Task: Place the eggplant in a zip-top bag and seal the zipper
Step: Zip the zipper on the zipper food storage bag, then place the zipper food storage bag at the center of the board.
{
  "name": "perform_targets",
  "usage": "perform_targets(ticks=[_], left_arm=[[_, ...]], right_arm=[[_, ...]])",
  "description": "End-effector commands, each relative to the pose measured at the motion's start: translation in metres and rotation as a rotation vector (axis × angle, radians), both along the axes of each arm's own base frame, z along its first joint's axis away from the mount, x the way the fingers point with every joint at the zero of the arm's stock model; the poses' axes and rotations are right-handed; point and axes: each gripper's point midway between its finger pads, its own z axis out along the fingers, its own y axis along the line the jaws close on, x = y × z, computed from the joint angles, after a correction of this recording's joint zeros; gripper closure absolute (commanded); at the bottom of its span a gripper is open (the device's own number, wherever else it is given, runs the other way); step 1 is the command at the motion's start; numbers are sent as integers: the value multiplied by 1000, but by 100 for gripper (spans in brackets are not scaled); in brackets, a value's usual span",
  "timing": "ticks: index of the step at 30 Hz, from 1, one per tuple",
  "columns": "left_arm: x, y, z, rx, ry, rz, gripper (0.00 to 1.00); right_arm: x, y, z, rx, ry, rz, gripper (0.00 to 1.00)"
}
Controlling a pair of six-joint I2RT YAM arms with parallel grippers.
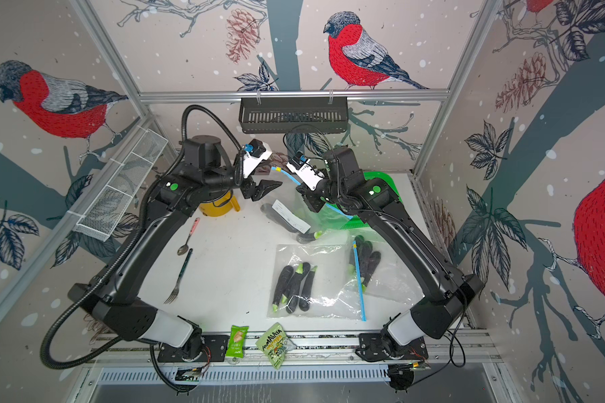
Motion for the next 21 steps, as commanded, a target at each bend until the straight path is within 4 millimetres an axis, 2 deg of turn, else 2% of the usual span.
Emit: perform_targets(ticks=[1,5,7,13,16,21], left_arm=[[20,34,58,-209,-146,214,11],[15,93,91,-397,-228,454,3],[3,119,105,-466,-280,560,3],[-31,183,126,-623,-372,814,3],[-50,209,131,-697,-418,912,3],[-69,232,134,-752,-449,997,3]], right_arm=[[3,13,22,66,-54,-9,97],[-8,38,23,36,-71,38,97],[-17,54,23,29,-76,68,97],[-46,97,23,68,-55,175,97],[-61,116,20,81,-46,216,97],[-77,143,13,115,-20,281,98]])
